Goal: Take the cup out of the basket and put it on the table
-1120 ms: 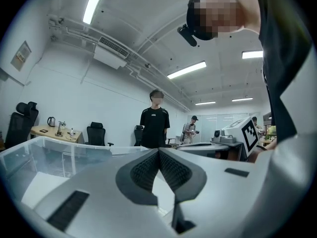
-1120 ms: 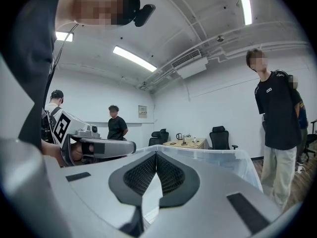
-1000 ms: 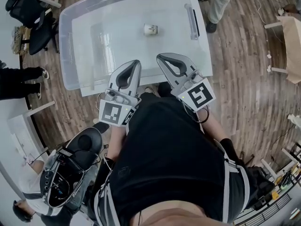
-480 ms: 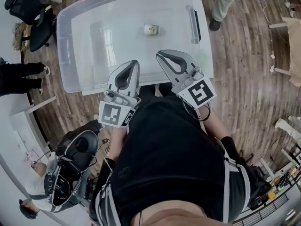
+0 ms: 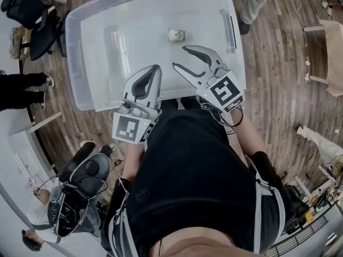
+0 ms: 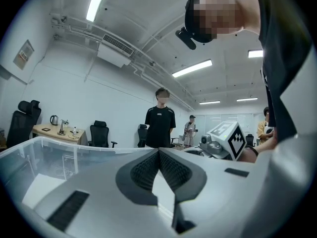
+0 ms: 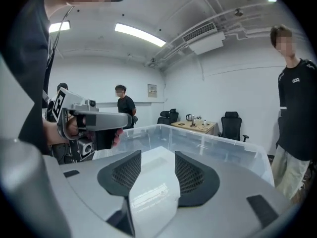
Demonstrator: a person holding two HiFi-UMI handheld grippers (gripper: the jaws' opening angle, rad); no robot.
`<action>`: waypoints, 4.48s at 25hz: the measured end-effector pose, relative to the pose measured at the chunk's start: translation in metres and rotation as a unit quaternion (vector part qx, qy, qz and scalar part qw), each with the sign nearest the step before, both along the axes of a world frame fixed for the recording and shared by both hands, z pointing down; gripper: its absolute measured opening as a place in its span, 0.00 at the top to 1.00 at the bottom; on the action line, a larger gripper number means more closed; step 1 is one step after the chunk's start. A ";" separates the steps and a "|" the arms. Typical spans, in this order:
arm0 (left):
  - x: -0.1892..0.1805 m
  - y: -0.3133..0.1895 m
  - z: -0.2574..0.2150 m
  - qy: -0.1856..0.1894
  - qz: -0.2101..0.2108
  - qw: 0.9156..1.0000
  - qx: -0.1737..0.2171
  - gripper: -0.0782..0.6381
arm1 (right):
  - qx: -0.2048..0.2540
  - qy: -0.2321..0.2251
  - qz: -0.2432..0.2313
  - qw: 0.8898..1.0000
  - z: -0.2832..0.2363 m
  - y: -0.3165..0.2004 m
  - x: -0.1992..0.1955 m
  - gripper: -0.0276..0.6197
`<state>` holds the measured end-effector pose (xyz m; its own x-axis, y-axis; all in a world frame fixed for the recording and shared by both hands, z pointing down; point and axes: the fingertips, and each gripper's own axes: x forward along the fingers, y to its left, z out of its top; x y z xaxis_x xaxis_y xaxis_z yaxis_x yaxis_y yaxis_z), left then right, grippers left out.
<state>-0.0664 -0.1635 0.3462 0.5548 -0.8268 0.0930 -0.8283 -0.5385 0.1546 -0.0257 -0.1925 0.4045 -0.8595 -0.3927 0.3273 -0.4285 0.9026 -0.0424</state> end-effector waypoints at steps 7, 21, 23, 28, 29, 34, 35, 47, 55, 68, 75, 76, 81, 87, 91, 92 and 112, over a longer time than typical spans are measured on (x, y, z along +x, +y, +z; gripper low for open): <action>-0.026 -0.009 0.000 0.007 0.008 1.000 0.001 0.87 | 0.012 0.151 -0.052 0.987 0.059 -0.032 -0.029 0.51; -0.029 -0.007 0.011 0.012 0.025 1.000 -0.014 0.87 | -0.040 0.338 -0.094 0.936 0.200 -0.081 -0.024 0.46; -0.030 -0.007 0.013 0.012 0.028 0.999 -0.017 0.87 | -0.043 0.349 -0.096 0.931 0.215 -0.085 -0.025 0.46; -0.047 -0.013 0.016 0.013 0.028 0.999 -0.026 0.87 | -0.039 0.380 -0.102 0.919 0.245 -0.100 -0.035 0.46; -0.050 -0.013 0.015 0.014 0.027 0.999 -0.028 0.87 | -0.036 0.388 -0.106 0.915 0.251 -0.102 -0.035 0.46; -0.059 -0.016 0.018 0.012 0.021 0.999 -0.034 0.87 | -0.032 0.430 -0.133 0.892 0.287 -0.111 -0.033 0.46; -0.061 -0.016 0.019 0.011 0.019 0.999 -0.036 0.87 | -0.033 0.436 -0.137 0.889 0.294 -0.111 -0.032 0.46; -0.076 -0.022 0.029 0.002 0.005 0.999 -0.054 0.87 | -0.020 0.474 -0.158 0.866 0.330 -0.121 -0.044 0.46; -0.078 -0.020 0.029 0.001 0.000 0.998 -0.055 0.87 | -0.005 0.480 -0.149 0.865 0.334 -0.126 -0.048 0.46; -0.067 -0.016 0.027 0.003 0.005 0.999 -0.048 0.87 | -0.003 0.430 -0.095 0.898 0.284 -0.138 -0.054 0.46; -0.056 -0.011 0.022 0.007 0.011 0.999 -0.039 0.87 | 0.028 0.371 -0.077 0.925 0.219 -0.126 -0.067 0.46; -0.053 -0.010 0.022 0.007 0.012 0.999 -0.037 0.87 | 0.035 0.363 -0.073 0.928 0.210 -0.124 -0.066 0.46; -0.052 -0.007 0.020 0.008 0.015 0.999 -0.030 0.87 | 0.064 0.308 -0.047 0.948 0.154 -0.114 -0.071 0.46; -0.049 -0.001 0.015 0.007 0.012 1.000 -0.008 0.87 | 0.101 0.238 -0.021 0.966 0.088 -0.092 -0.063 0.46; -0.052 -0.002 0.009 0.002 0.013 1.000 -0.002 0.87 | 0.110 0.171 0.001 0.979 0.044 -0.080 -0.058 0.46; -0.054 -0.003 0.006 0.000 0.015 1.000 -0.001 0.87 | 0.111 0.152 0.008 0.982 0.032 -0.078 -0.058 0.46; -0.006 0.011 -0.005 -0.012 0.025 0.999 0.018 0.87 | 0.109 -0.106 0.103 0.983 -0.085 -0.013 0.015 0.46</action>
